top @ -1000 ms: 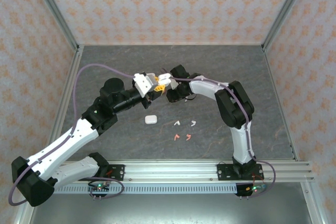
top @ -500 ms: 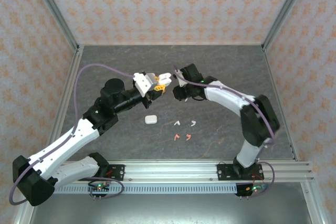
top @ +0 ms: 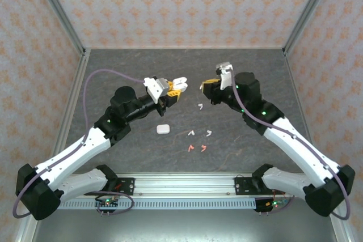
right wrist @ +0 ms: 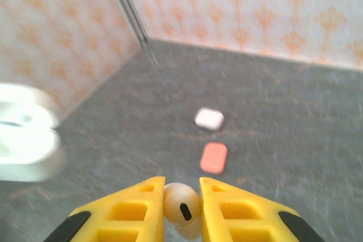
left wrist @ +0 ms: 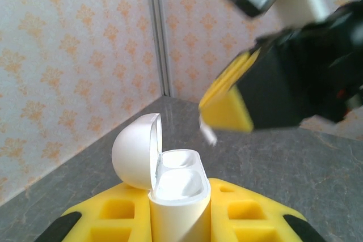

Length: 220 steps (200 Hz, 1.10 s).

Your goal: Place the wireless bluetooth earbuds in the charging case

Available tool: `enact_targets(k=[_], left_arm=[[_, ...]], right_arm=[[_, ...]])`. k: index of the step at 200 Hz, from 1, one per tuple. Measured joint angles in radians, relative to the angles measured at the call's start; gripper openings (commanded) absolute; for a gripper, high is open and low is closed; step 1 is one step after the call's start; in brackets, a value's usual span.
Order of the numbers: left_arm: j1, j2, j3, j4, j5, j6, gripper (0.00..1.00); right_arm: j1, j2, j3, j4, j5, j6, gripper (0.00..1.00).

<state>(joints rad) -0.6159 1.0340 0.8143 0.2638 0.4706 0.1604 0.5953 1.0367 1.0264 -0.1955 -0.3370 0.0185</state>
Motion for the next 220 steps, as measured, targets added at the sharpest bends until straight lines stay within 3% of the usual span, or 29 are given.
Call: enact_targets(k=[45, 110, 220], left_arm=[[0.0, 0.022, 0.0, 0.009, 0.021, -0.014, 0.0], [0.0, 0.042, 0.001, 0.021, 0.049, -0.039, 0.0], [0.0, 0.045, 0.002, 0.022, 0.05, -0.04, 0.0]], right_arm=[[0.043, -0.08, 0.0, 0.103, -0.05, 0.003, 0.19], [0.18, 0.009, 0.027, 0.16, -0.044, -0.096, 0.19], [0.198, 0.089, 0.054, 0.175, 0.006, -0.155, 0.19]])
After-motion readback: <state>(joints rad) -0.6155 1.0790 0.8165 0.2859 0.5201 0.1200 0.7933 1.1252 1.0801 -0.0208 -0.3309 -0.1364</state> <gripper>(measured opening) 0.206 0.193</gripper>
